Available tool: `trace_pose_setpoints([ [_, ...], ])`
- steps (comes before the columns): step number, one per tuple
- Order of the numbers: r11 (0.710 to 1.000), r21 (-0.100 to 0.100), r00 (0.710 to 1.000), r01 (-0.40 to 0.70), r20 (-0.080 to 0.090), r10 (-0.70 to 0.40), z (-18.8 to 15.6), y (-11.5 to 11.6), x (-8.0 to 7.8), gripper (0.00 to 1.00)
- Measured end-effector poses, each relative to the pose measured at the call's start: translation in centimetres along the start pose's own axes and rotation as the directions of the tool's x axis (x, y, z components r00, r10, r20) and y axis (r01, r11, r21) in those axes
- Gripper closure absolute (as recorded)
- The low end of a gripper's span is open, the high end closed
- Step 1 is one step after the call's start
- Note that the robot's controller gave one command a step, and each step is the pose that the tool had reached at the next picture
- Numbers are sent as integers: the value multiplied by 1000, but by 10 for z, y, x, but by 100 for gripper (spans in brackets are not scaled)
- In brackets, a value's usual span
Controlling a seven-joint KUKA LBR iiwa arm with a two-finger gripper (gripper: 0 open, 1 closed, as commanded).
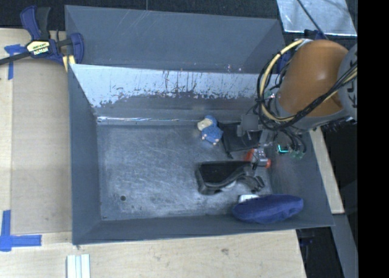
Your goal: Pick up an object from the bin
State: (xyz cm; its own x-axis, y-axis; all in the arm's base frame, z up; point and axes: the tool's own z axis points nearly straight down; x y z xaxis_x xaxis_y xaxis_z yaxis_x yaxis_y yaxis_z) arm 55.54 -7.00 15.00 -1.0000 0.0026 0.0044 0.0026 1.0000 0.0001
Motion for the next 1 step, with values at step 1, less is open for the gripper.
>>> trace_pose_setpoints([
  [1, 999, 3, 999, -49, -3, 49, 61, 17, -6, 0],
])
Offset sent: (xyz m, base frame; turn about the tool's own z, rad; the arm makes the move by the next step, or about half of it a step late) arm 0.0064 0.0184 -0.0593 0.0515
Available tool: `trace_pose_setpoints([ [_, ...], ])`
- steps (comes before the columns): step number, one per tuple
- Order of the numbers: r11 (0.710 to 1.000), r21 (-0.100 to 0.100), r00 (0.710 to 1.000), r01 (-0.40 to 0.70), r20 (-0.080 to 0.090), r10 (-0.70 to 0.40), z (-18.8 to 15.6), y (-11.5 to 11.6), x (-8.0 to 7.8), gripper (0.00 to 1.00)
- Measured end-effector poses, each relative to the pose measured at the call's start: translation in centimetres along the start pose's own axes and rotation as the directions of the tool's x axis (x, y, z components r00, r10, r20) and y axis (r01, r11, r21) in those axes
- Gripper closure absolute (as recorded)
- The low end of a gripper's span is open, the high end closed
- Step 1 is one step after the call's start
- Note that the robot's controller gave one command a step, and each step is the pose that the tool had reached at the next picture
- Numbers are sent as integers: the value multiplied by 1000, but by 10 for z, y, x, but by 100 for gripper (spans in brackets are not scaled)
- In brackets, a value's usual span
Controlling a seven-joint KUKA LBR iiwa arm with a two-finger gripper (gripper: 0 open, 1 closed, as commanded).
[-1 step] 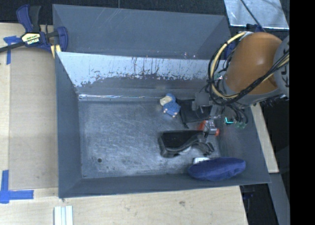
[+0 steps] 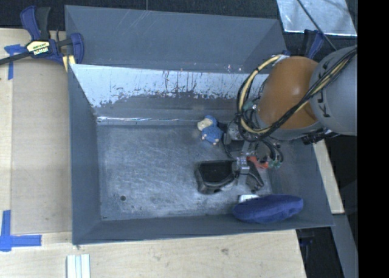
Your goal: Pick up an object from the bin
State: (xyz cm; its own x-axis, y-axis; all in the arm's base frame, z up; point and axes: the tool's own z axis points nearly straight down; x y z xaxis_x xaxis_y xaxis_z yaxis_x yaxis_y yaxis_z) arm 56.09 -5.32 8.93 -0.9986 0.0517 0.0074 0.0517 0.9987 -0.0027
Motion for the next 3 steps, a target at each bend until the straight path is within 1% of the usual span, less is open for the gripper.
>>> trace_pose_setpoints([
  [1, 1000, -4, 999, 30, 20, -30, 4, 23, 17, 0],
  [2, 999, -5, 998, 54, 31, -54, 5, 39, 35, 0],
  [3, 998, -6, 998, 59, 9, -59, 4, 40, 40, 100],
])
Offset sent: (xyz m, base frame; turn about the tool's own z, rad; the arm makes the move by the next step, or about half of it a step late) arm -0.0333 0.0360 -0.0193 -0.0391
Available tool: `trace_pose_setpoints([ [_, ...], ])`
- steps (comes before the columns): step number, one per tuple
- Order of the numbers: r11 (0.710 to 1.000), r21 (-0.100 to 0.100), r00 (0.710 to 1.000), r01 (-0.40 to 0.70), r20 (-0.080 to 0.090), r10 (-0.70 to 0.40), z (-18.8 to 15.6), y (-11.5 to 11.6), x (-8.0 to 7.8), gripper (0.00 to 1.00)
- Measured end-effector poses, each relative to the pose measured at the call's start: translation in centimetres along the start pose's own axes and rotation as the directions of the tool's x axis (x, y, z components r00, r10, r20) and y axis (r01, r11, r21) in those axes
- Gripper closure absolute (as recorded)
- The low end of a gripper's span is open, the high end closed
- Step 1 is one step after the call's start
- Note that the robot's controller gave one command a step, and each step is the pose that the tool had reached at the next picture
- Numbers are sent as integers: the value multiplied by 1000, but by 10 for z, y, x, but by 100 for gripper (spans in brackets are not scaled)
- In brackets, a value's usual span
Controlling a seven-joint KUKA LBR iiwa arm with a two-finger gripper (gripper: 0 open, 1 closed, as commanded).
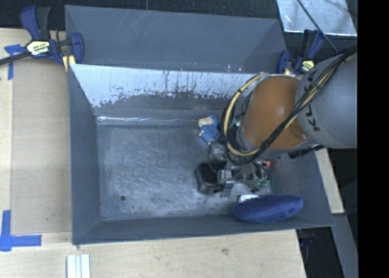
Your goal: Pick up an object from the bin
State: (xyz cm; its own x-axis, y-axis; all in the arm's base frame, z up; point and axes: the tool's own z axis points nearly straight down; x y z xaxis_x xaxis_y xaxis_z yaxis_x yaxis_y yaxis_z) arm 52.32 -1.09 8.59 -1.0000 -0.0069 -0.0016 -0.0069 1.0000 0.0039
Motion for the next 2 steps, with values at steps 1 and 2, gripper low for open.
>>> trace_pose_setpoints([
  [1, 1000, 5, 1000, -1, 13, 1, -140, -10, -45, 100],
  [2, 1000, 4, 1000, 0, 3, 0, -135, -10, -42, 0],
])
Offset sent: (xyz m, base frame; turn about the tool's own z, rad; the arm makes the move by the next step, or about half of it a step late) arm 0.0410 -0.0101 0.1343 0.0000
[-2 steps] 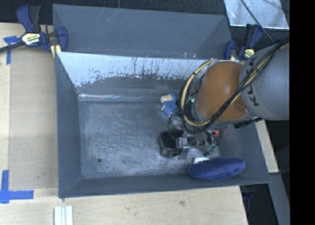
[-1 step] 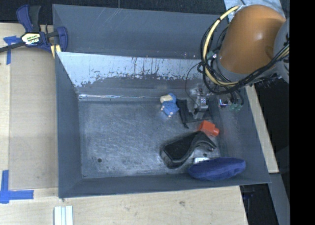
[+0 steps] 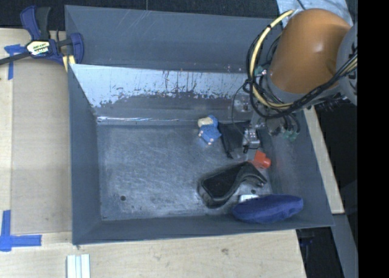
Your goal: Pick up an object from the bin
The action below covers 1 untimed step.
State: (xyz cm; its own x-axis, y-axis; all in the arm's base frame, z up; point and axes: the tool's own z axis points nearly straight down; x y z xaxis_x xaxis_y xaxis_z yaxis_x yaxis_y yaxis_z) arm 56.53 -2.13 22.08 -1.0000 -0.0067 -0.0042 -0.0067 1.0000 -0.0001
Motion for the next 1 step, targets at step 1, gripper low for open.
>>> trace_pose_setpoints([
  [1, 990, 1, 990, -144, -6, 144, 129, -12, -39, 0],
])
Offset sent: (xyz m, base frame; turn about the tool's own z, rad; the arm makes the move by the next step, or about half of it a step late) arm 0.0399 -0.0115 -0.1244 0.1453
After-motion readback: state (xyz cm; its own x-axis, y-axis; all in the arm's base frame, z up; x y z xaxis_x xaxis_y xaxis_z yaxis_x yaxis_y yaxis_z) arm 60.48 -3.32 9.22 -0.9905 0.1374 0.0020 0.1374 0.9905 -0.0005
